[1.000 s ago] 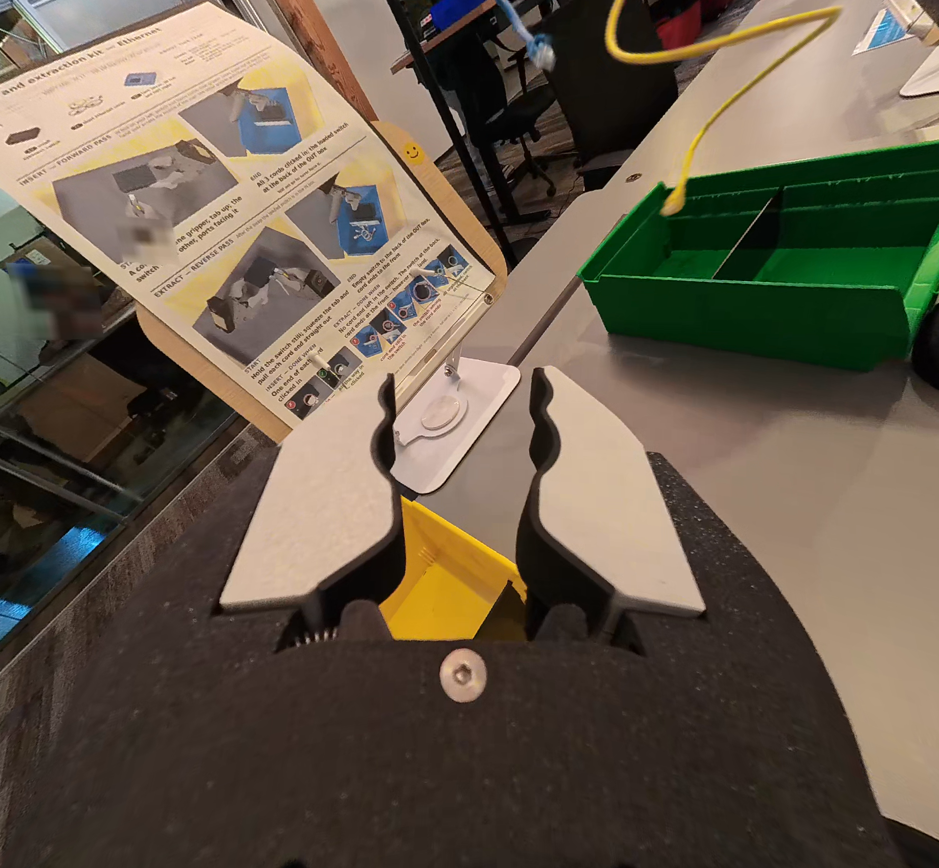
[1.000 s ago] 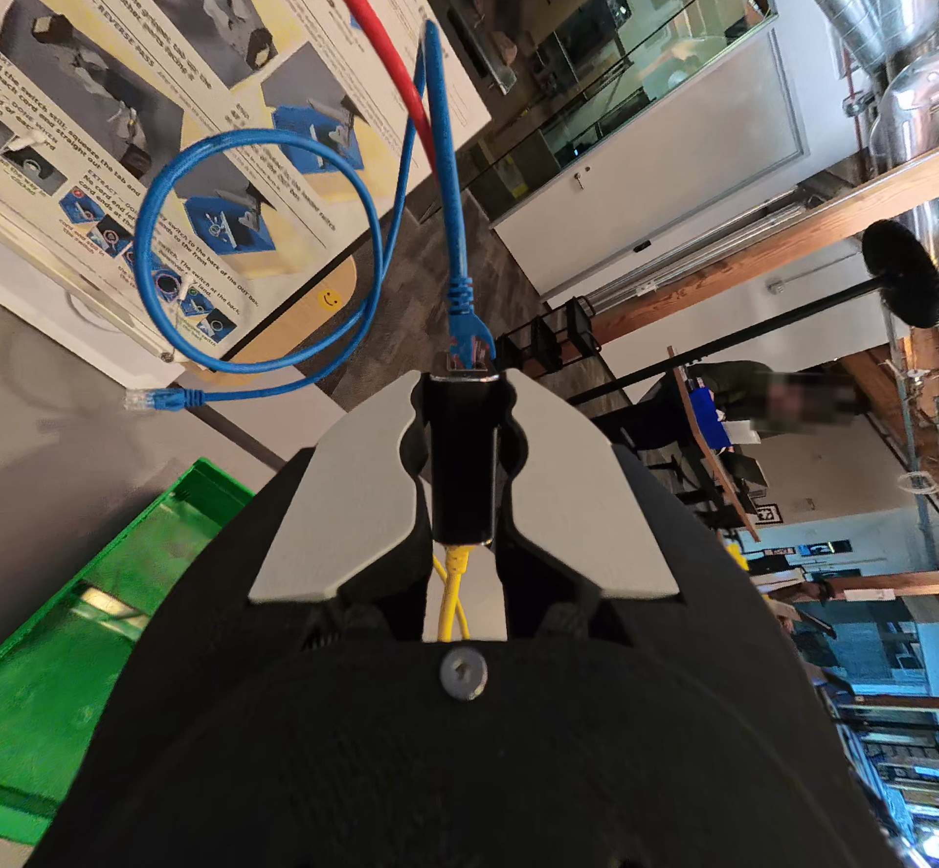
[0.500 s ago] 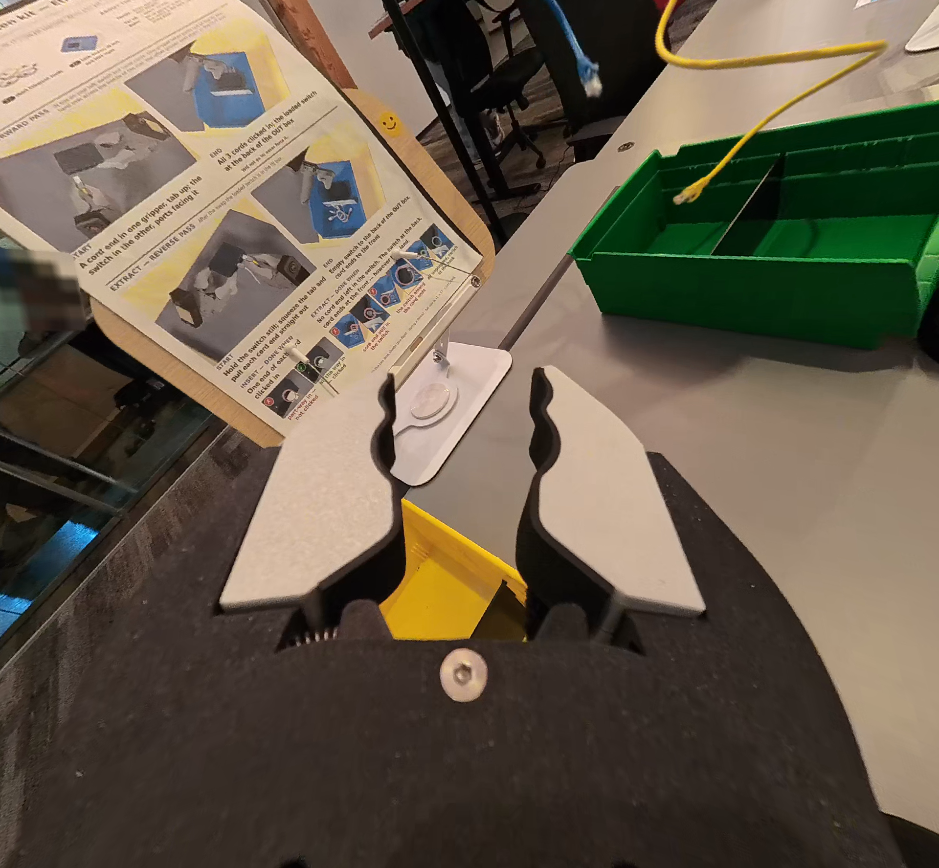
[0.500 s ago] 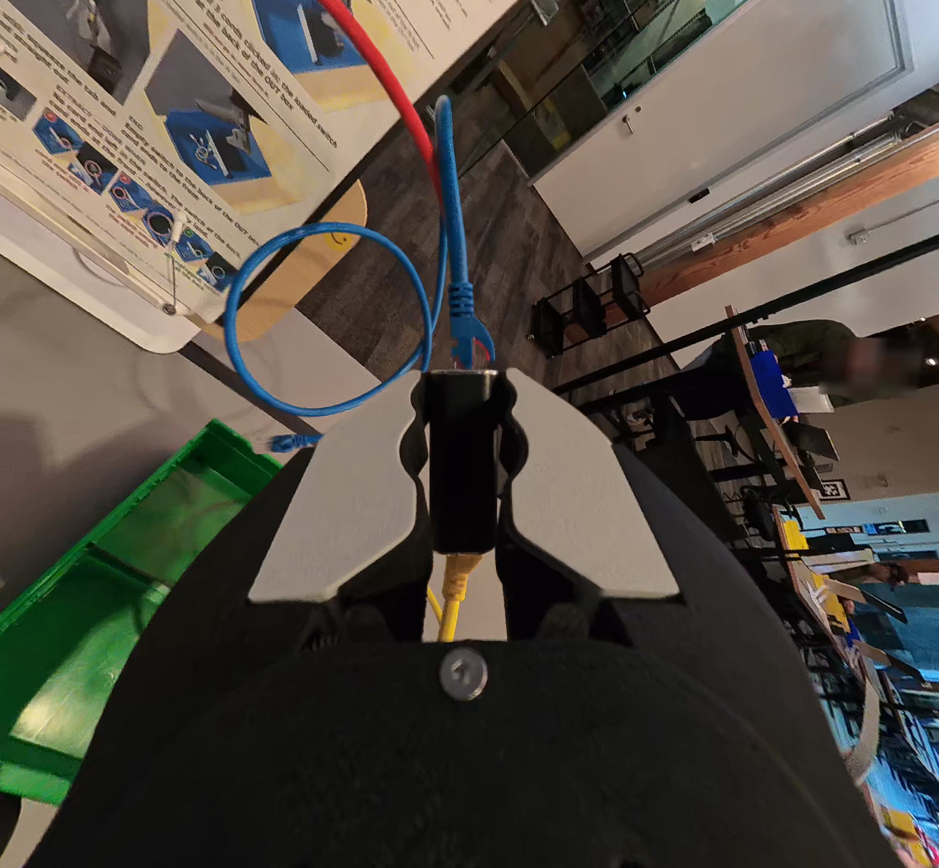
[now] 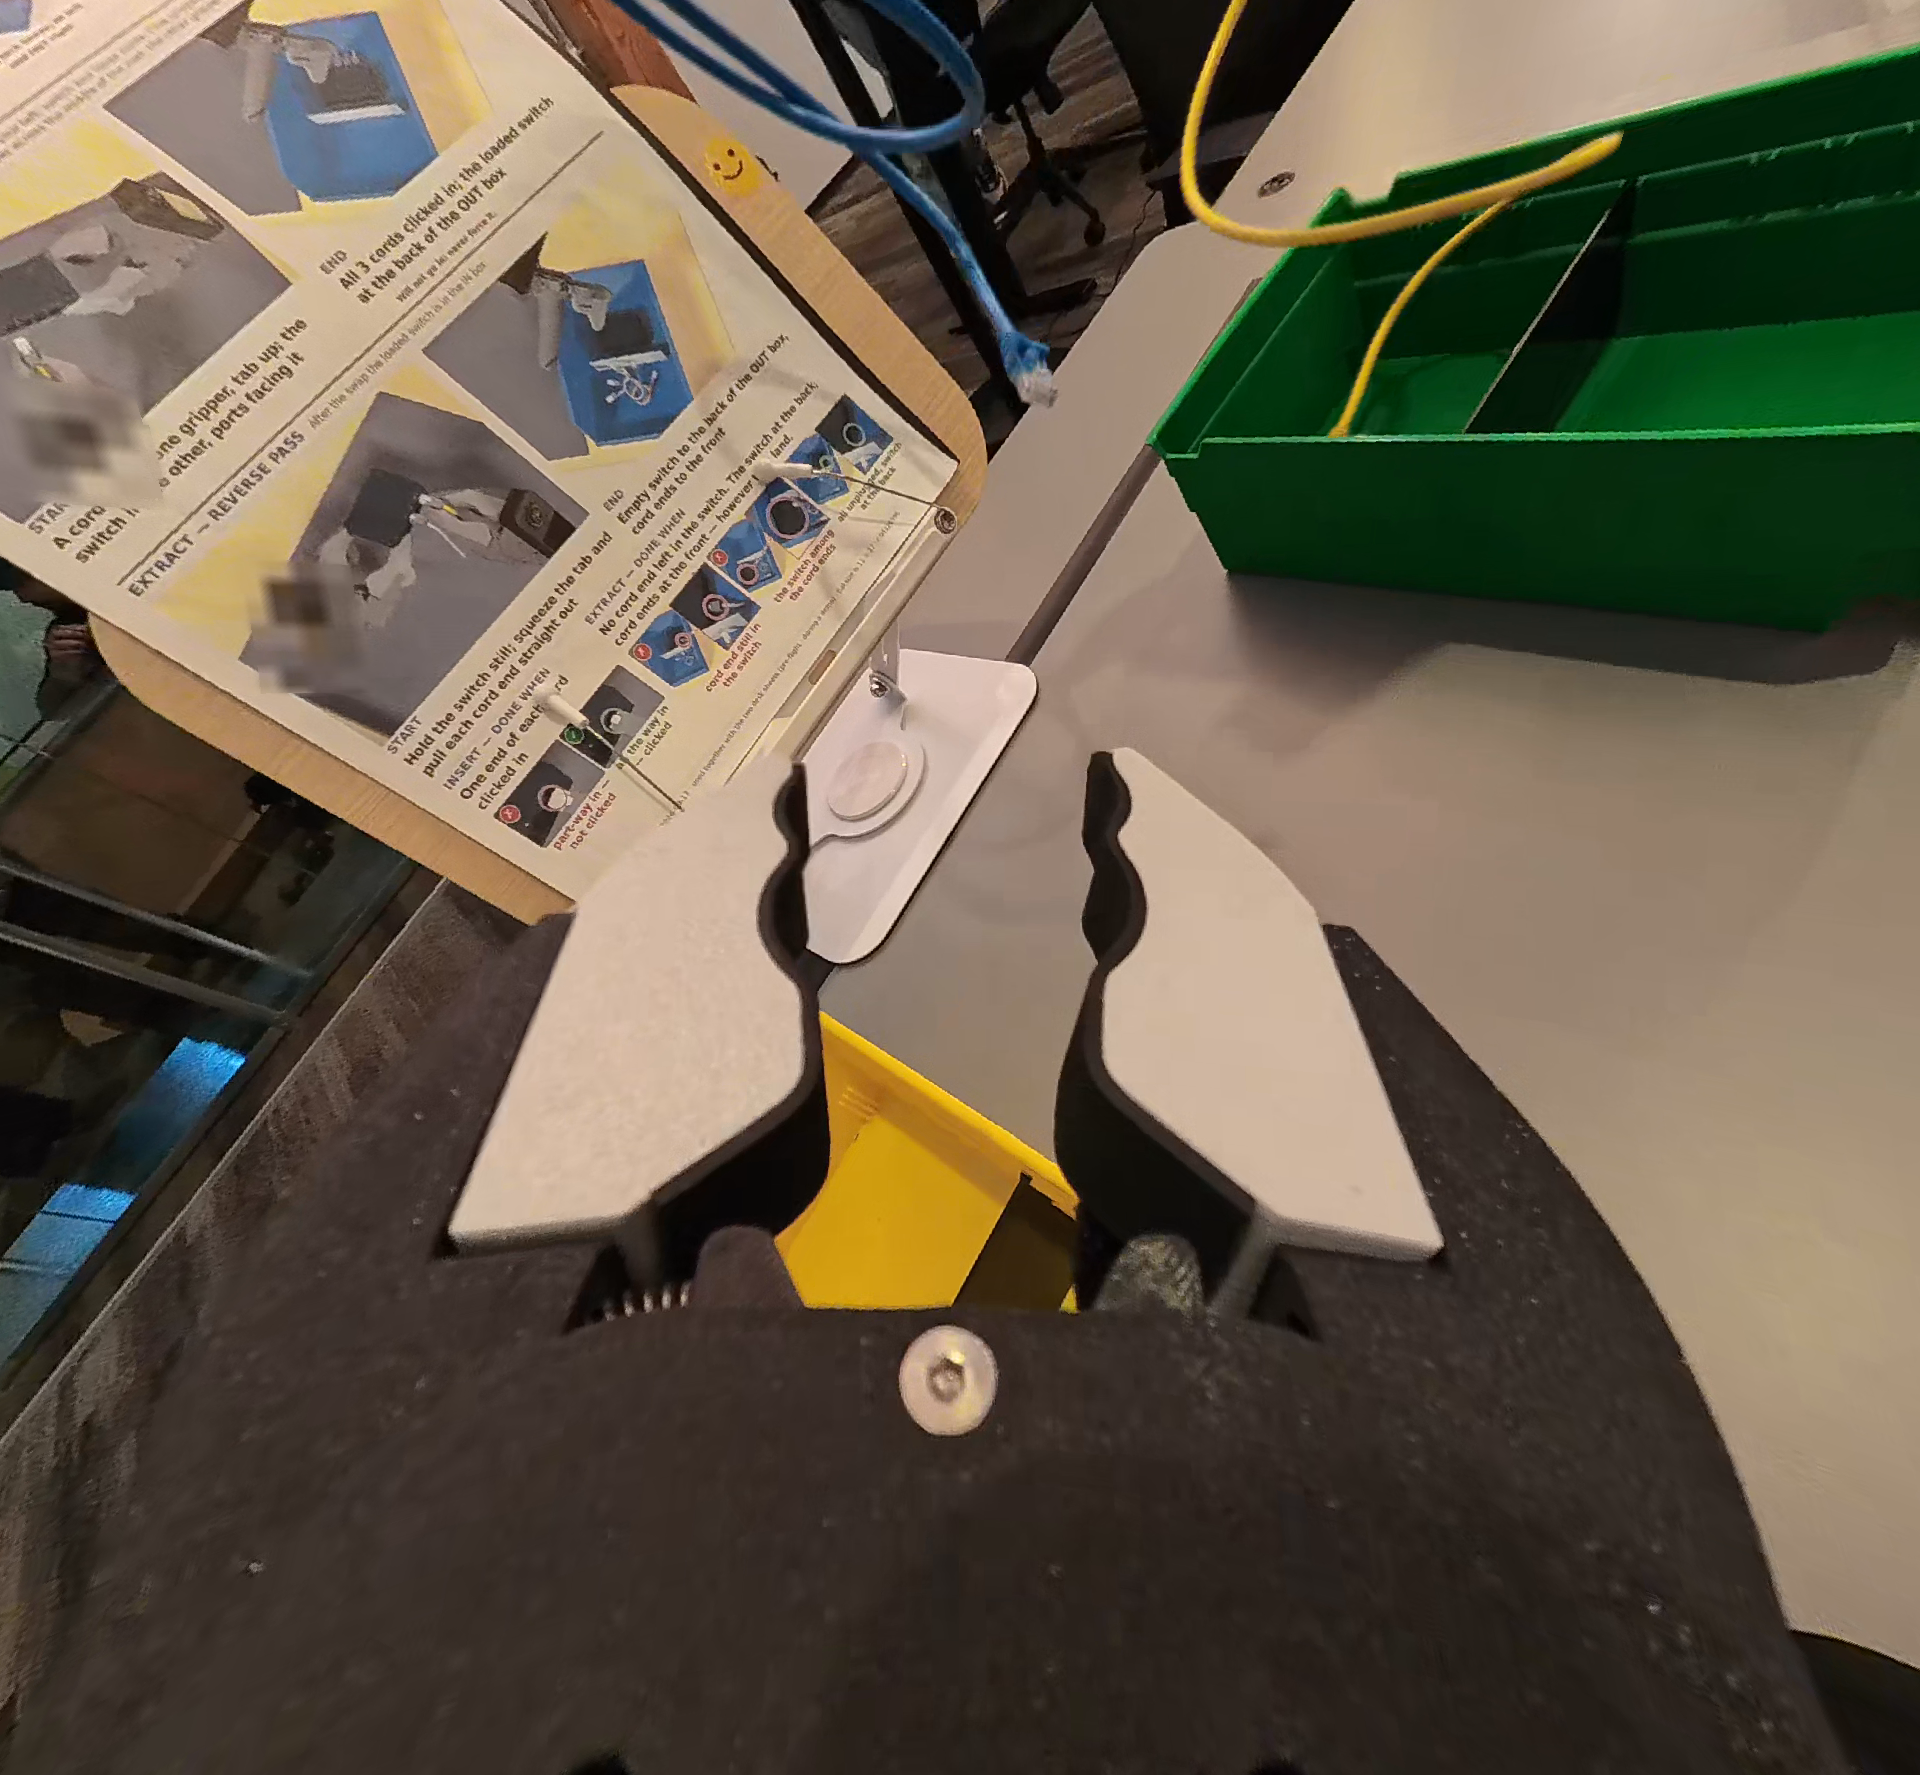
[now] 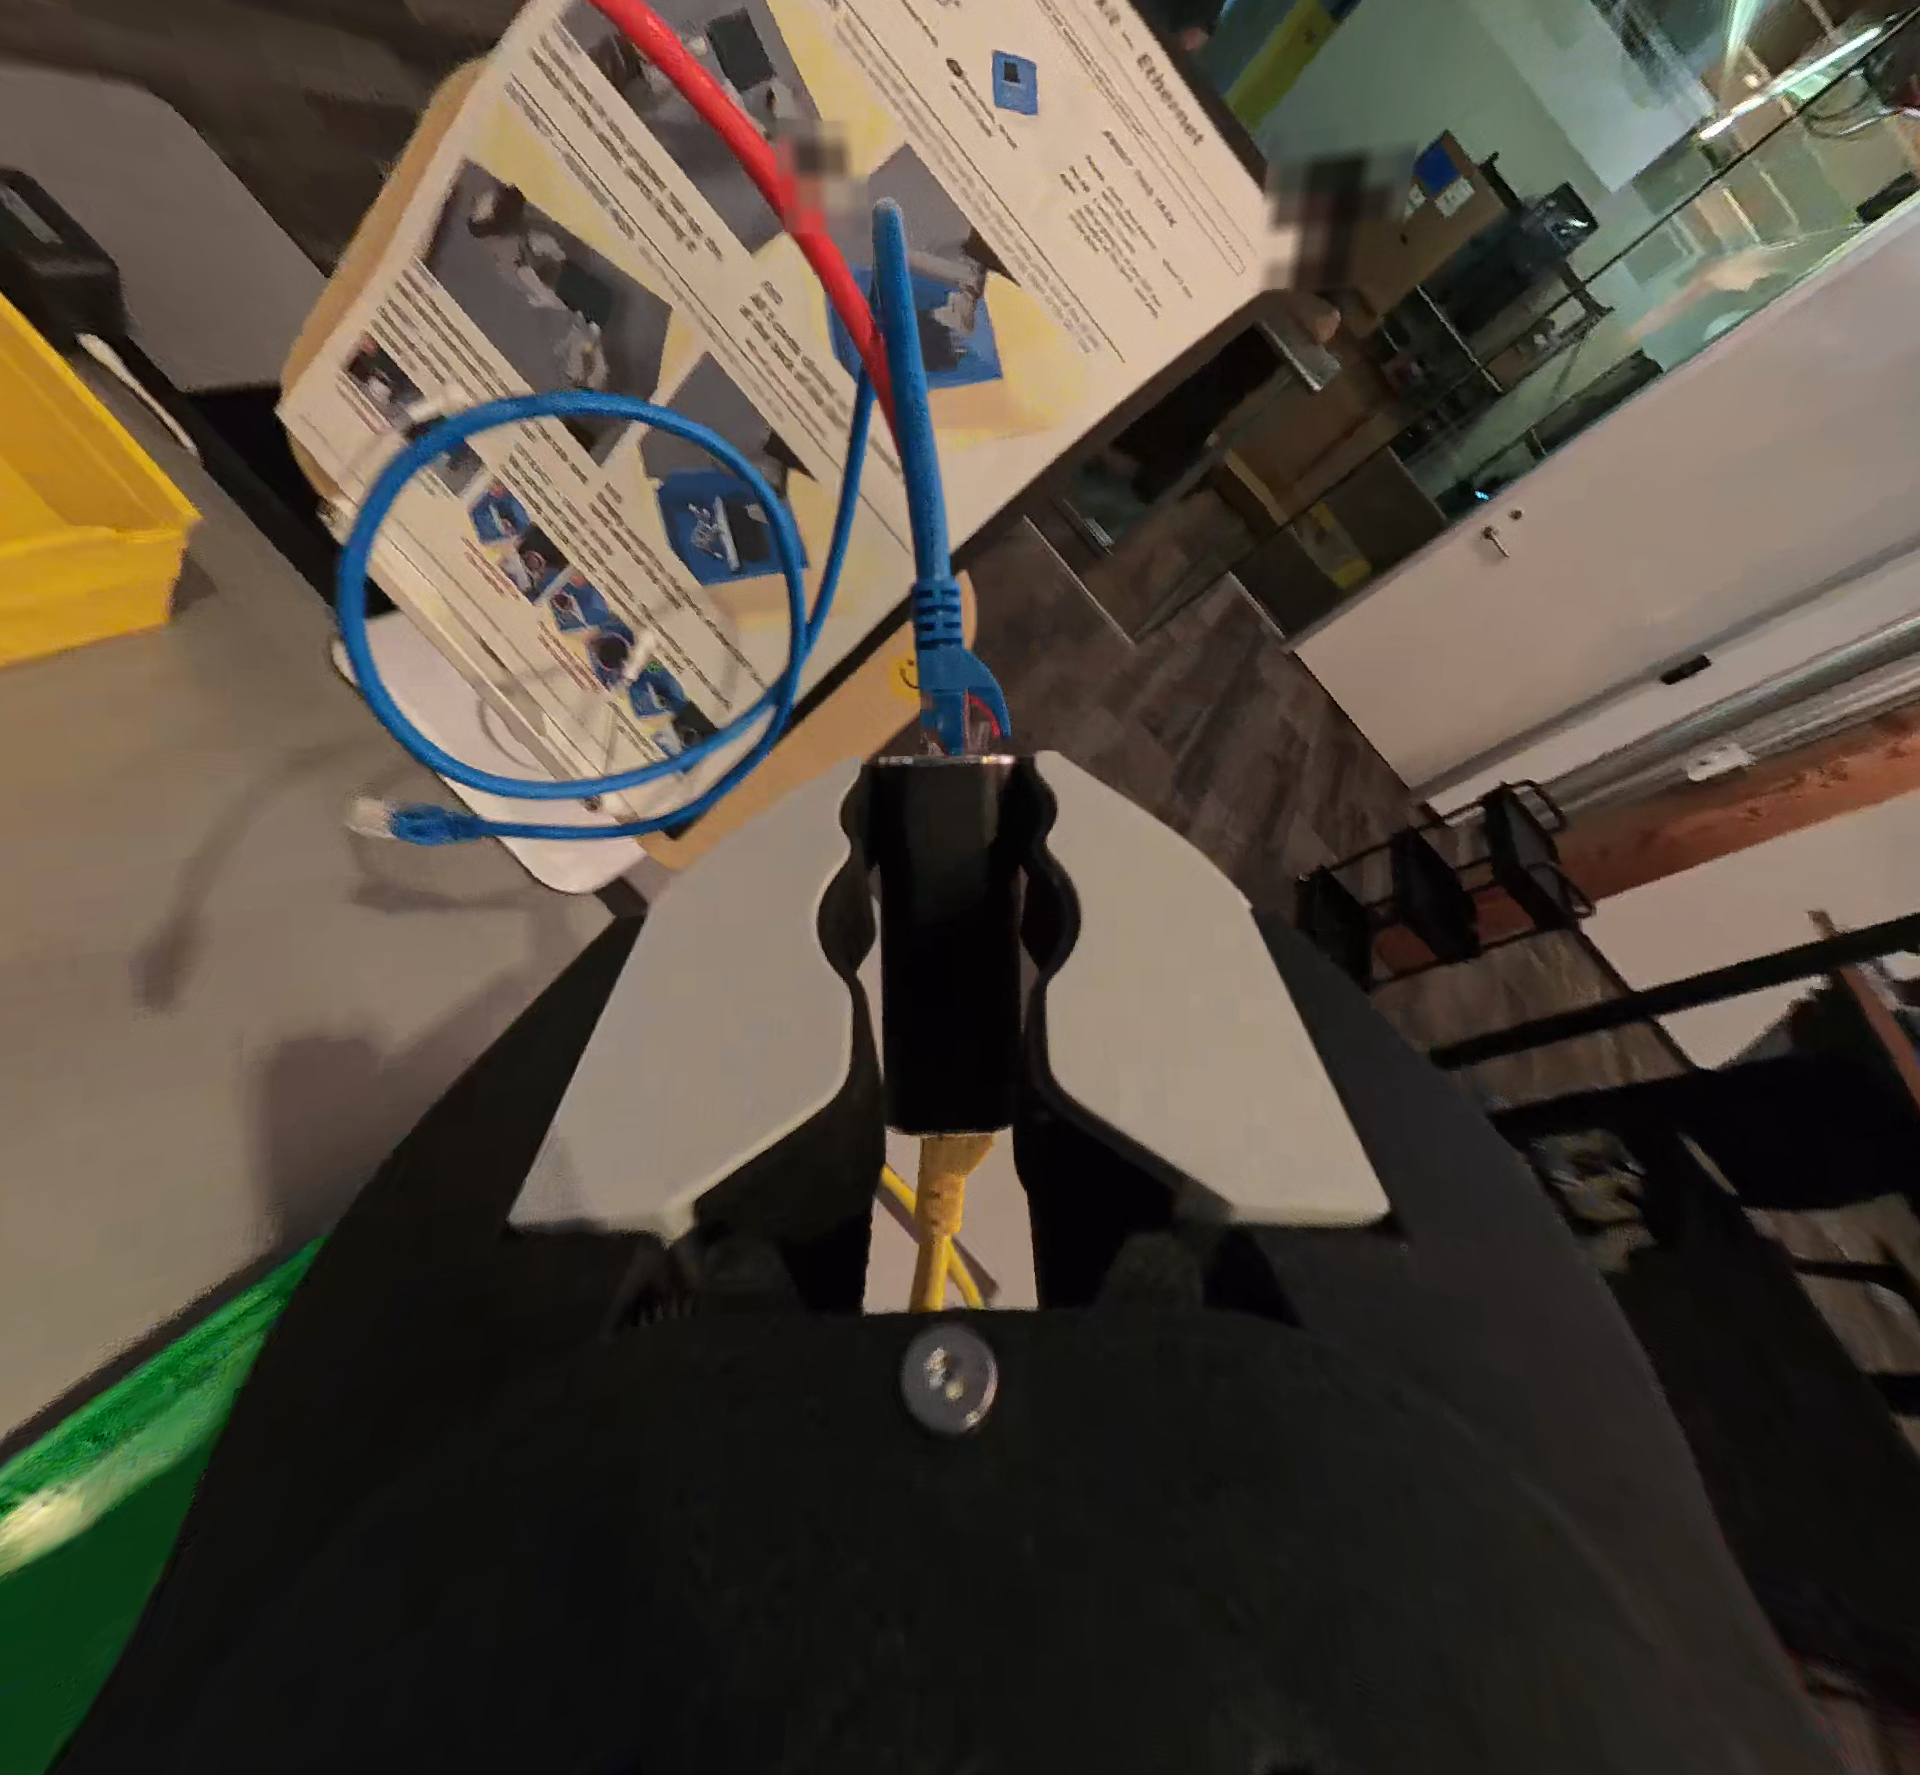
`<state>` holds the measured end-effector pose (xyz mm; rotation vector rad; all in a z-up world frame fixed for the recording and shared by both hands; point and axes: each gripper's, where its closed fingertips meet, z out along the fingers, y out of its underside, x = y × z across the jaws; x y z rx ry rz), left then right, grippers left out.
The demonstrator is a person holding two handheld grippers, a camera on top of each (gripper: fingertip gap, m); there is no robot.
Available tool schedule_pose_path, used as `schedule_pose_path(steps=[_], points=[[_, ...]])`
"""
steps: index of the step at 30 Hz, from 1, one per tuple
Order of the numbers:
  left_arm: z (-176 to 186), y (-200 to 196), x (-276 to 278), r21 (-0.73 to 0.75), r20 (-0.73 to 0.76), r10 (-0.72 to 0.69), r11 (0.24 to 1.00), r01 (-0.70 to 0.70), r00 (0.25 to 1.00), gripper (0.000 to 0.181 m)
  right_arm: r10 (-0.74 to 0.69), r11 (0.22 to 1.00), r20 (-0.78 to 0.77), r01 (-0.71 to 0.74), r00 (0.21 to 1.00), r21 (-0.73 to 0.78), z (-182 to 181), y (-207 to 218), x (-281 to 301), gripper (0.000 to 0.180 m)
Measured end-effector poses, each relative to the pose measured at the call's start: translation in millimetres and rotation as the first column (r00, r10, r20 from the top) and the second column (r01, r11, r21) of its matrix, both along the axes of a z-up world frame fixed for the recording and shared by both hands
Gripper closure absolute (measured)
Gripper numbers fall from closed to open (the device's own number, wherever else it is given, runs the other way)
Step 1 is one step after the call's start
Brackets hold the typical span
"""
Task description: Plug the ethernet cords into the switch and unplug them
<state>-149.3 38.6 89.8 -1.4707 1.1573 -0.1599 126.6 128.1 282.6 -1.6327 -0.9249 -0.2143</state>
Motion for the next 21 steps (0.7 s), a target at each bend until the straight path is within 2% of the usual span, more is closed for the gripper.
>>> schedule_pose_path(steps=[4,9,15,21], points=[[-6.1,2.1,3.0,-0.01,-0.025,0.004,1.0,-0.004,1.0,0.13,0.081,0.996,-0.132,-0.085,0.988,-0.023,-23.0,-2.2,4.8,0.153],[-12.5,2.3,10.1,-0.014,-0.058,-0.003,1.0,0.003,0.998,0.13,0.062,0.991,-0.209,-0.085,0.976,-0.101,-70.1,-11.5,47.0,0.153],[-13.0,5.3,22.1,0.02,-0.068,0.003,1.0,-0.001,0.998,0.134,0.129,0.97,-0.272,-0.178,0.954,-0.165,-116.2,-51.7,86.2,0.153],[-15.3,1.5,32.9,0.029,-0.085,-0.014,0.999,0.017,0.996,0.134,0.035,0.946,-0.287,-0.124,0.957,-0.299,-158.7,-61.4,120.4,0.154]])
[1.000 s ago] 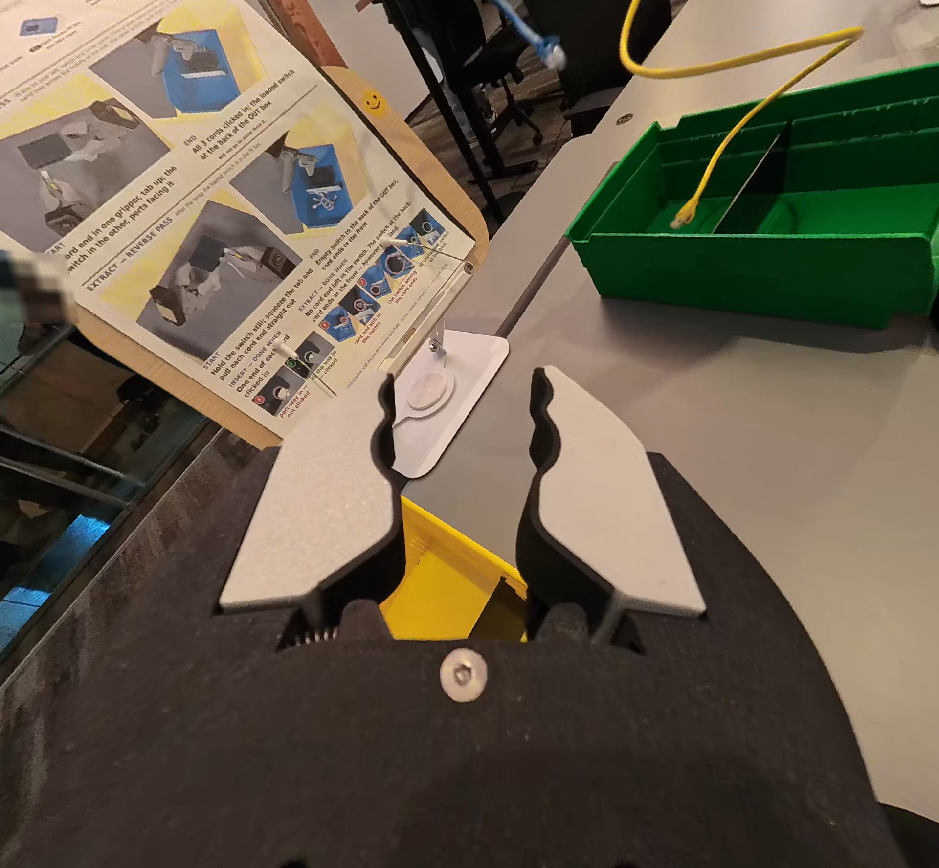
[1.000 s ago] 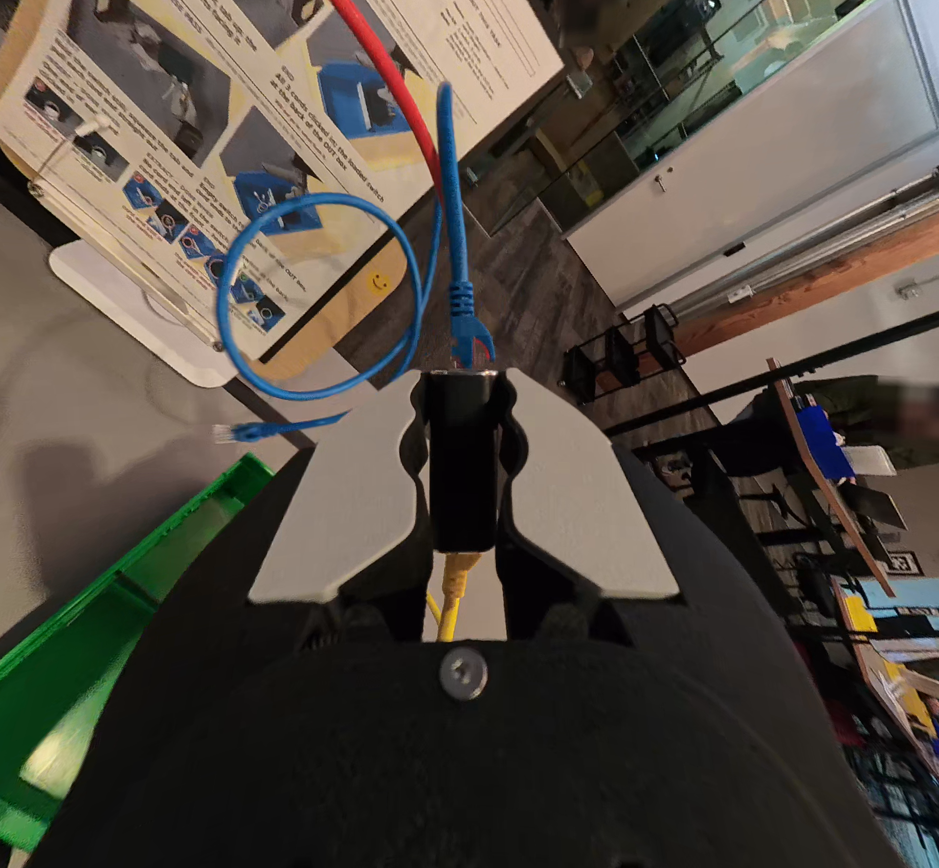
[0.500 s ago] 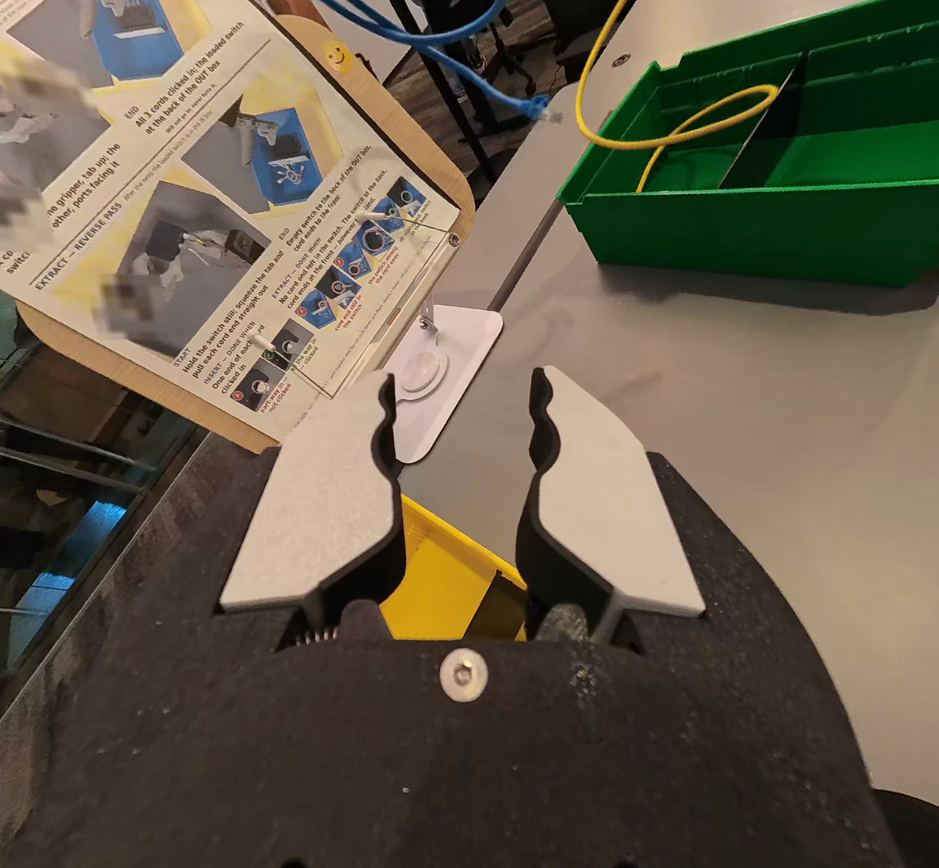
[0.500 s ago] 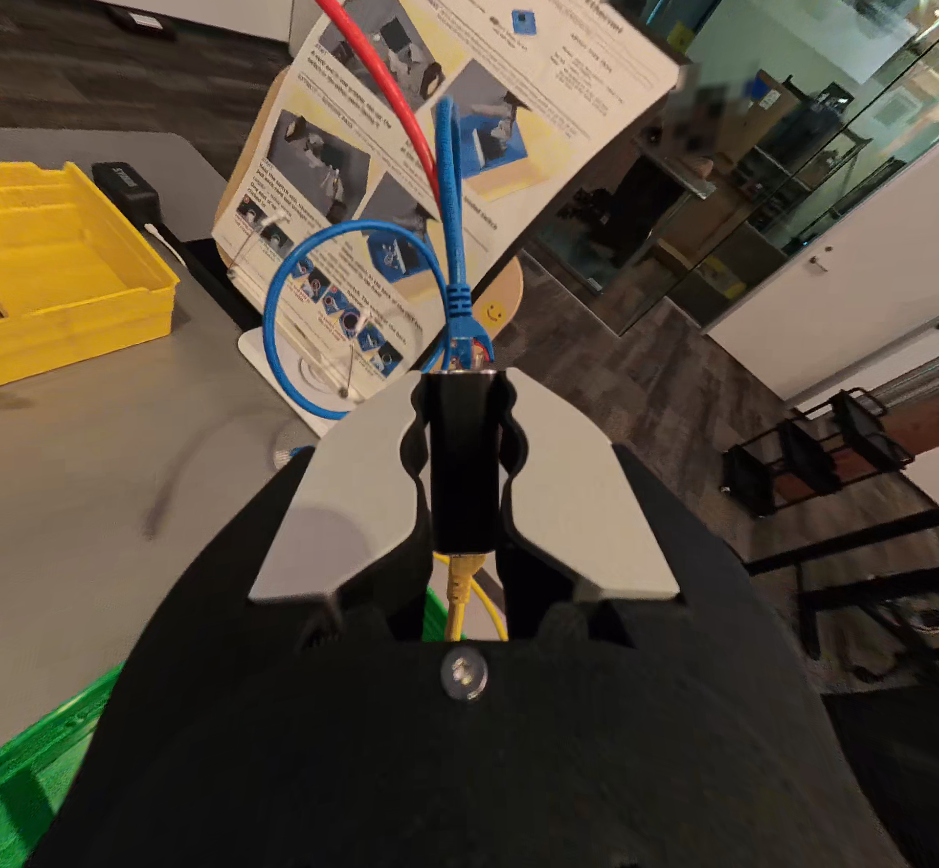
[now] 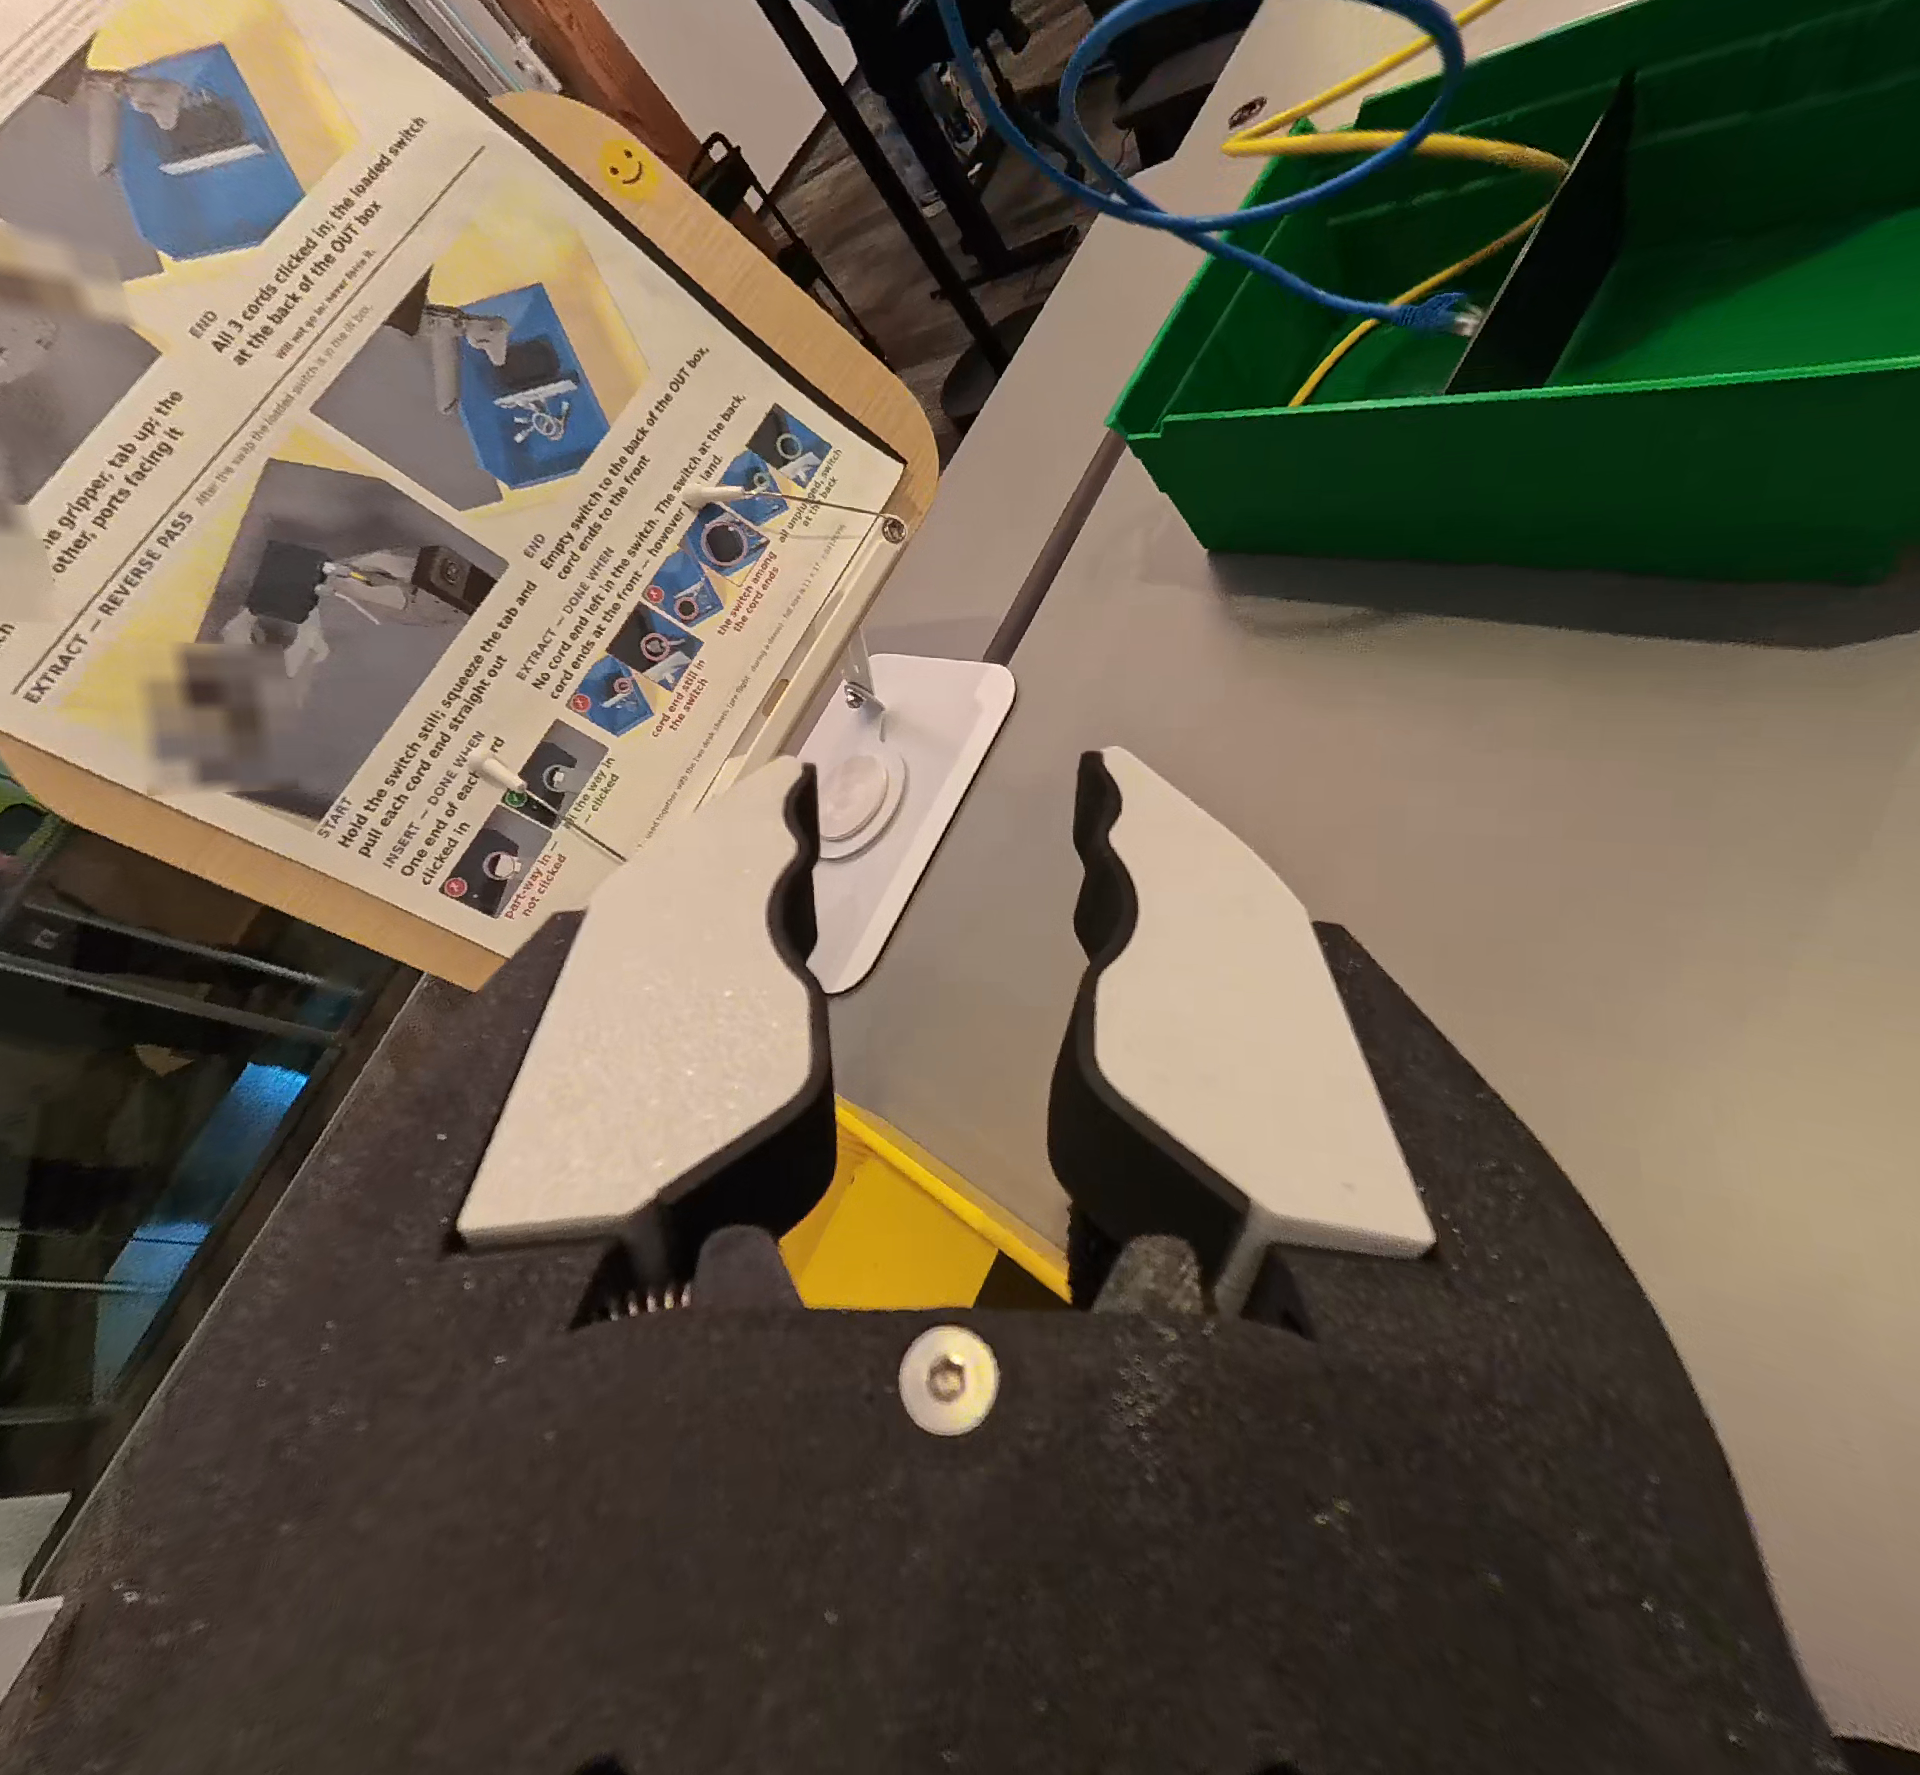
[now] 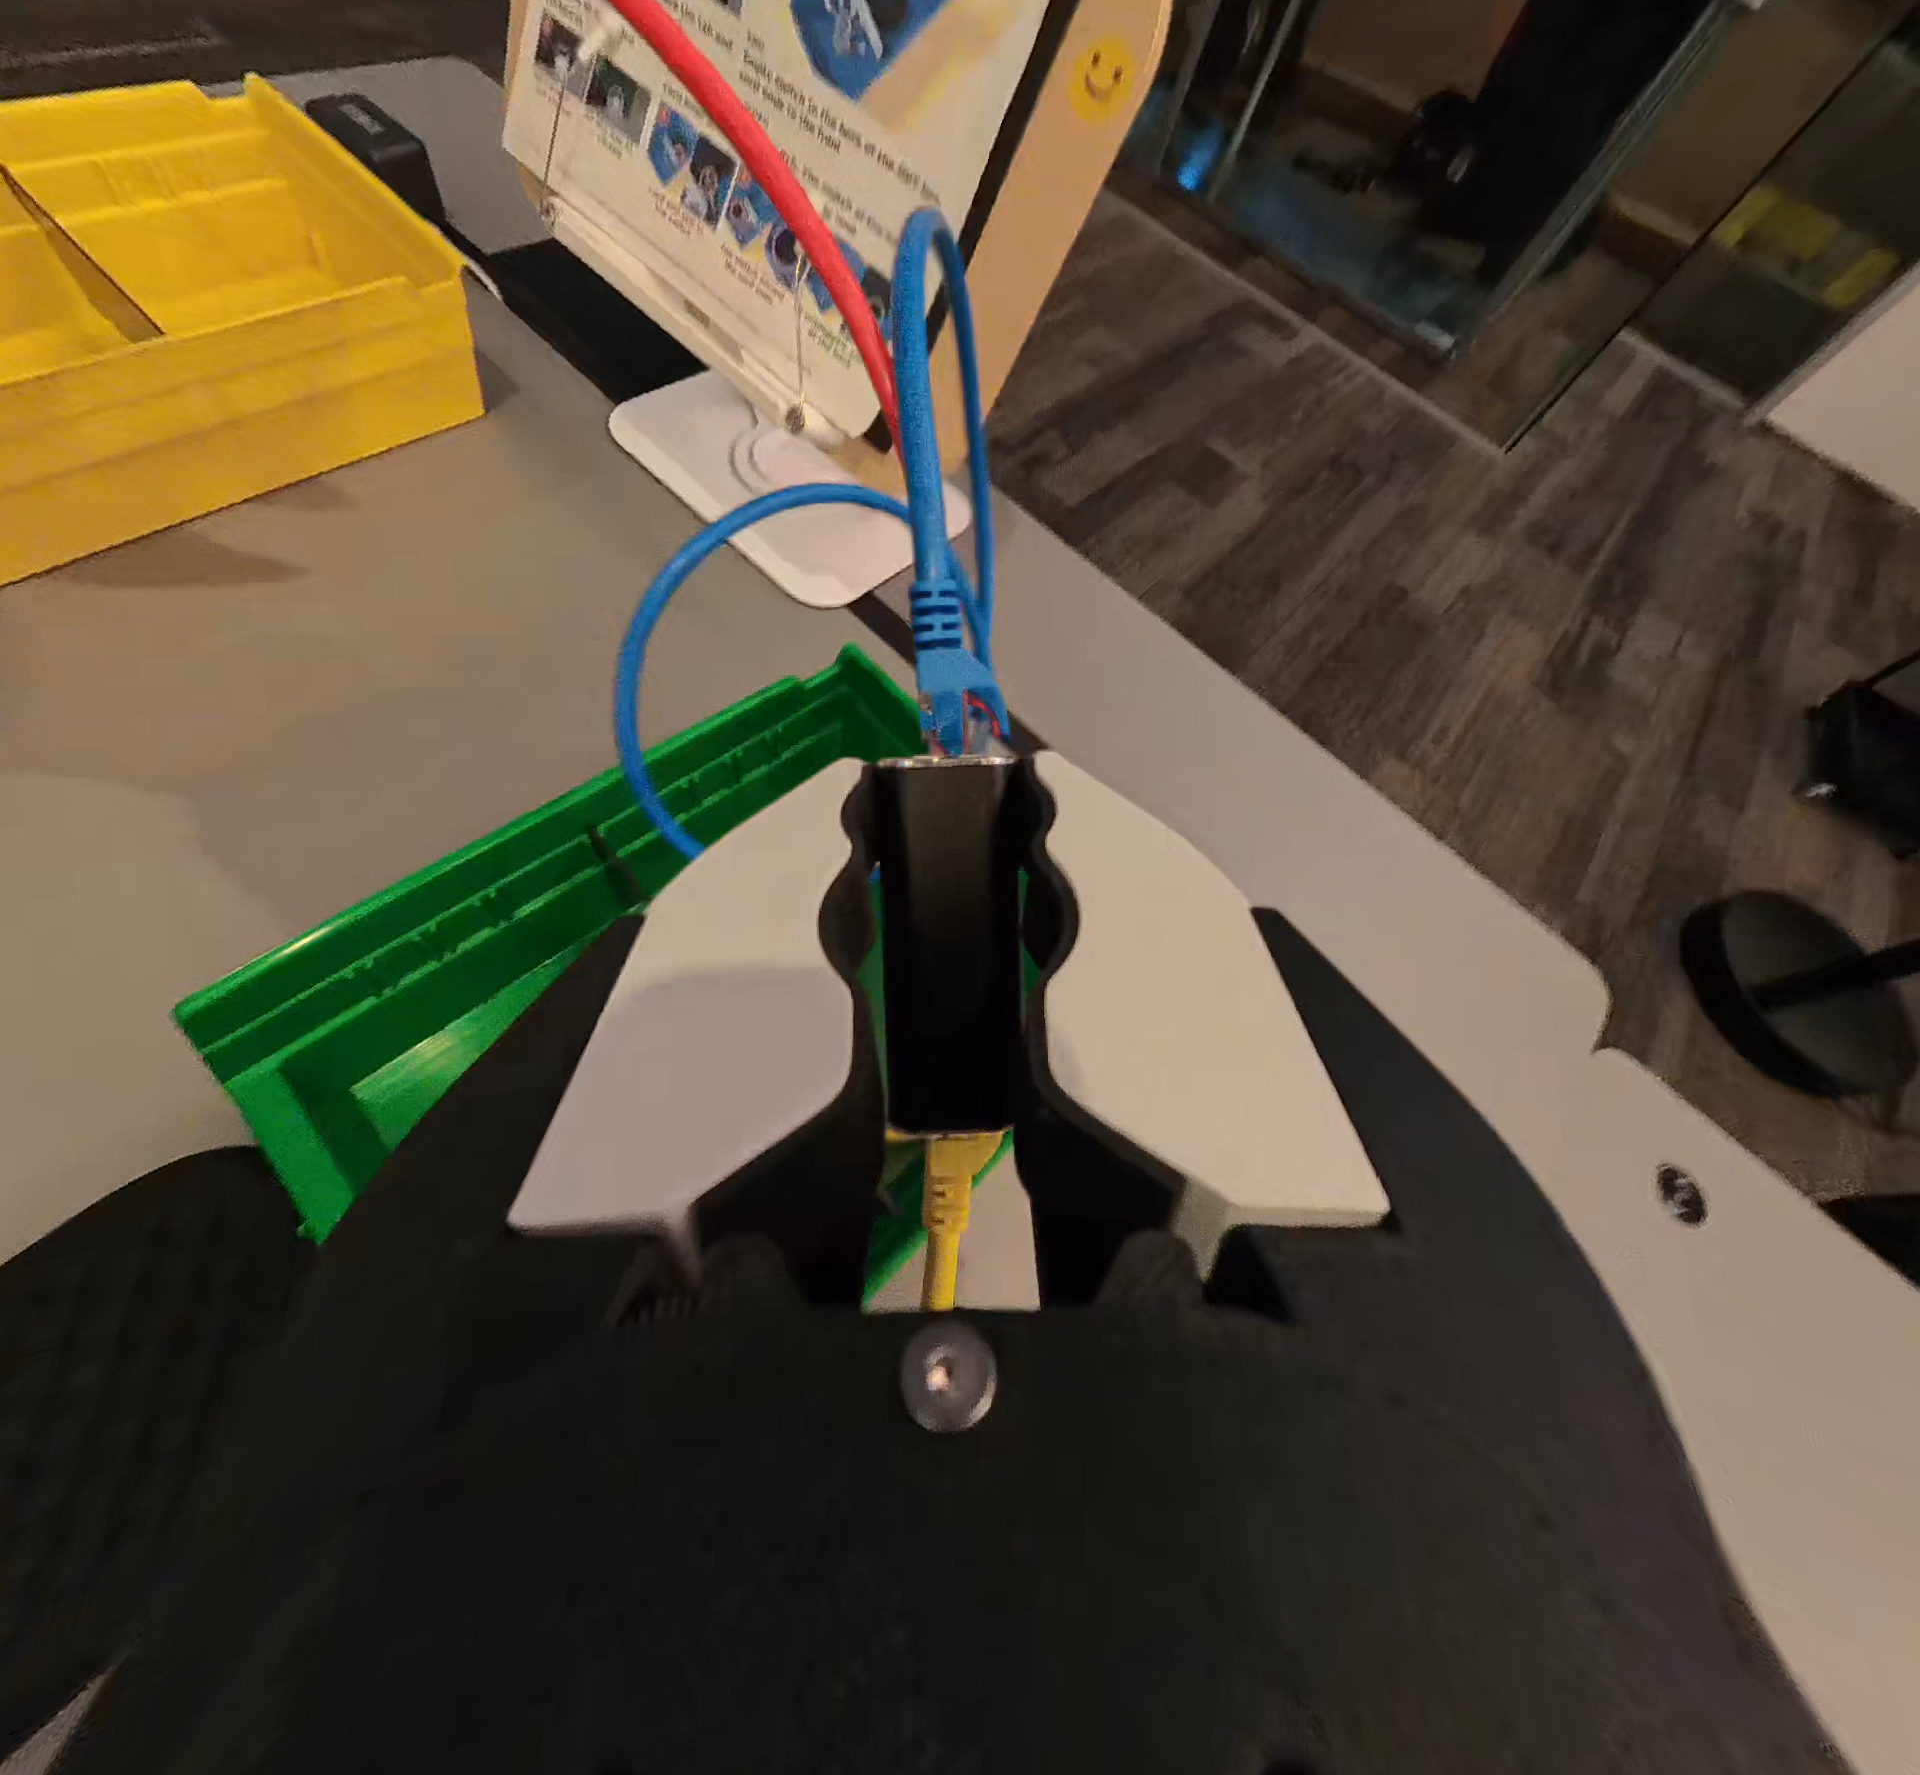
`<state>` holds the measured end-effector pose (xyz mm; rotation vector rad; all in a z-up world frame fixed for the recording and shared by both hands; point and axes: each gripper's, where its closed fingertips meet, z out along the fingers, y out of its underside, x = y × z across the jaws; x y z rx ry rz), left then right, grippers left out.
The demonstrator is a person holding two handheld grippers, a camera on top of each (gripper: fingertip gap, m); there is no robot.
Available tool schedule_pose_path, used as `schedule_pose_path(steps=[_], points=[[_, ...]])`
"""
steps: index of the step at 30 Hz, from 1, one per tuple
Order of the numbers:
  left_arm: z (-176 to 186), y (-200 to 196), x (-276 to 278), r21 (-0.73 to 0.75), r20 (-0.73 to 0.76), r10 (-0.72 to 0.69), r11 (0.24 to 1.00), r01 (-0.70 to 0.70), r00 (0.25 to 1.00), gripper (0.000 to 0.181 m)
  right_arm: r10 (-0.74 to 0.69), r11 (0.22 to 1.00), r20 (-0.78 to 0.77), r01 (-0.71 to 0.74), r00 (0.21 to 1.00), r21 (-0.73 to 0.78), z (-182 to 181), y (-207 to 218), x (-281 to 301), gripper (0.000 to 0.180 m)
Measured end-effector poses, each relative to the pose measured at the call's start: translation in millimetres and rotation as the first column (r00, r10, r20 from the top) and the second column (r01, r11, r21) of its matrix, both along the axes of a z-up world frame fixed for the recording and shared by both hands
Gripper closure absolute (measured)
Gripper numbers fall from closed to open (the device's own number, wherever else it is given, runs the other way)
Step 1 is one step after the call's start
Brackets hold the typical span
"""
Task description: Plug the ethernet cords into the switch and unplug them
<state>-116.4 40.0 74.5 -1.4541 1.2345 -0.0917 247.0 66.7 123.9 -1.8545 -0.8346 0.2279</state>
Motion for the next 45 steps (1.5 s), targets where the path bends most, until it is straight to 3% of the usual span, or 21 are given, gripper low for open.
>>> schedule_pose_path(steps=[9,16,30,40,45], points=[[-12.2,2.0,6.1,-0.017,-0.046,0.006,1.0,-0.007,0.999,0.134,0.187,0.93,0.117,-0.137,0.975,-0.342,-58.2,-2.4,-42.5,0.153],[-22.4,2.3,14.0,-0.022,-0.095,0.002,1.0,-0.004,0.996,0.133,0.141,0.795,0.268,0.053,0.953,-0.604,-115.1,18.9,-44.7,0.153],[-27.2,-0.7,21.0,-0.04,-0.103,-0.021,0.999,0.017,0.994,0.134,0.249,0.659,0.364,0.118,0.898,-0.742,-198.0,24.1,-58.9,0.151],[-31.7,-3.2,26.2,-0.042,-0.129,-0.031,0.999,0.026,0.991,0.134,0.273,0.643,0.369,0.117,0.889,-0.757,-207.9,28.5,-58.9,0.152],[-34.5,-5.1,30.0,-0.041,-0.146,-0.038,0.999,0.032,0.988,0.135,0.325,0.638,0.486,0.192,0.811,-0.746,-211.9,30.8,-48.5,0.152]])
